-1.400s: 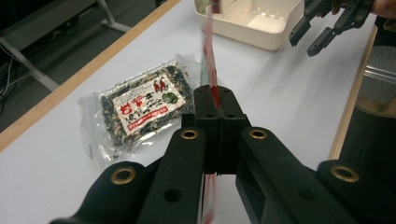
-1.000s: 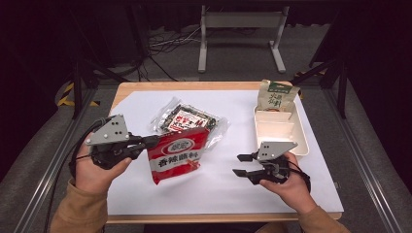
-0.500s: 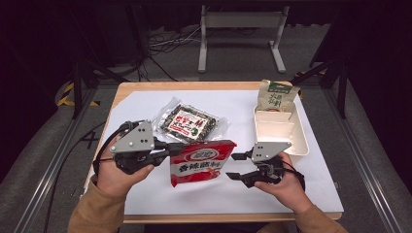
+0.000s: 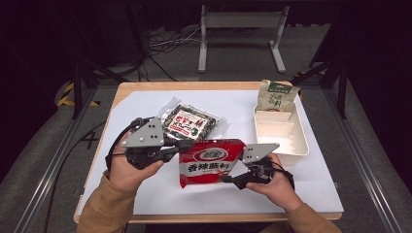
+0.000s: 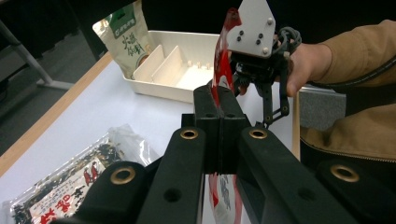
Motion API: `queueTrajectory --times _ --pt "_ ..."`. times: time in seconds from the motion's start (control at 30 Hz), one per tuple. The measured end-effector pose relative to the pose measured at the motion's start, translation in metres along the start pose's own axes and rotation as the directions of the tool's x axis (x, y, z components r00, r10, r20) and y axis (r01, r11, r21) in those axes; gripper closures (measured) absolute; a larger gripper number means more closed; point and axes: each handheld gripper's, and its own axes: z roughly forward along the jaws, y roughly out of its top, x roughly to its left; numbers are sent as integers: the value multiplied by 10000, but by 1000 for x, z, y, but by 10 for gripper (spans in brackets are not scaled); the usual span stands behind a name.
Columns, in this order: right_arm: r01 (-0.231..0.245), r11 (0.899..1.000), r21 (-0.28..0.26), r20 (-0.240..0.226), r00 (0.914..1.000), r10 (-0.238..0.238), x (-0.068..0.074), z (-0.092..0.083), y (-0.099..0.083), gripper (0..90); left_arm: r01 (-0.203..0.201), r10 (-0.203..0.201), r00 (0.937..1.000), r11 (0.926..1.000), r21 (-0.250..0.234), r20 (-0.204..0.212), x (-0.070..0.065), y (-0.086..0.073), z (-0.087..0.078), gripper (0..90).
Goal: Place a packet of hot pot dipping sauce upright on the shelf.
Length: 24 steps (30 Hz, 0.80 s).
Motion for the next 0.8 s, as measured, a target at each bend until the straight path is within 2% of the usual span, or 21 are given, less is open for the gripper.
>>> queueTrajectory --times 0.13,0.23,0.27,0.33,0.47,0.57,0.8 --pt "-93 9991 -417 -163 9998 86 -2 4 0 392 66 -66 10000 10000 -68 31 1 -1 0 899" --pt "58 9982 -593 -330 9994 -77 -3 5 1 544 189 -188 9998 9997 -132 18 3 -3 0 899" --pt "58 9982 -593 -330 9994 -77 -3 5 1 544 189 -188 9998 9997 -132 18 3 -3 0 899" --pt "196 9983 -547 -322 9993 -214 -3 5 2 673 295 -295 9996 9995 -135 3 4 -4 -1 899" --pt "366 9972 -645 -605 9973 -405 -5 3 4 811 344 -344 9994 9993 -133 -16 6 -6 -1 898" --pt "462 9970 -616 -525 9974 -494 -6 0 5 836 379 -379 9993 9991 -167 23 6 -6 -2 898" --pt "253 9990 -370 -475 9985 -270 -7 -6 9 854 510 -509 9987 9985 -179 48 9 -9 -1 891"
